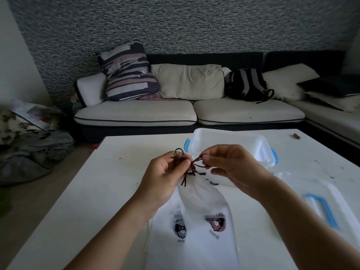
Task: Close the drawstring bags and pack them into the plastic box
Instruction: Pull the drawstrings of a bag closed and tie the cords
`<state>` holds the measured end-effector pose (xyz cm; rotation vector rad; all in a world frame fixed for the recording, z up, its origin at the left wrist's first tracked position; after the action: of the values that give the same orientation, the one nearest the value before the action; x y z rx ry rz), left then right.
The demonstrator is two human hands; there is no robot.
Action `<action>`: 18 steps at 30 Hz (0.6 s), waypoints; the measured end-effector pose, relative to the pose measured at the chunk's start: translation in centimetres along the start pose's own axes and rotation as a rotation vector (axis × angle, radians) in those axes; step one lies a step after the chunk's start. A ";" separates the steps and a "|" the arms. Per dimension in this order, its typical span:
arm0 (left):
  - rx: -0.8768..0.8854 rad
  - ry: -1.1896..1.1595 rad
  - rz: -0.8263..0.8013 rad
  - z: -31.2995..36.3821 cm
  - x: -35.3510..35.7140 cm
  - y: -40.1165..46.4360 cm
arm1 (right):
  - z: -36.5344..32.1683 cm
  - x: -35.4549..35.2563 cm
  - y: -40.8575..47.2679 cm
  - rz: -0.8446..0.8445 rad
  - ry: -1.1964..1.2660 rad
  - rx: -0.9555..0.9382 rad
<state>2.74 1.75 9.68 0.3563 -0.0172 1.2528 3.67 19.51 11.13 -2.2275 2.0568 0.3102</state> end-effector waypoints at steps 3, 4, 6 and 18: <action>0.022 0.101 0.024 -0.1 0.0 -0.1 | -0.7 -0.2 0.0 0.062 -0.188 -0.044; 0.028 0.137 0.030 -0.2 0.1 -0.1 | -0.9 0.0 -0.1 0.067 -0.225 -0.054; 0.033 0.171 0.048 -0.3 0.2 -0.2 | -1.3 0.4 -0.2 0.050 -0.241 -0.071; 0.010 0.081 0.081 -0.5 0.1 -0.1 | -1.1 2.5 -1.2 -0.176 0.079 0.018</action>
<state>2.78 1.92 9.20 0.3157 0.0438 1.3475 5.11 16.98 11.60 -2.4259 1.8726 0.1916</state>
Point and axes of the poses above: each hand's wrist, its own y-axis towards the middle knuckle, its own x-axis out of the palm, z = x × y, the point moved 5 cm from there along y, towards the middle knuckle, and after that the axes turned 8 degrees about -y, right-handed, at the moved point
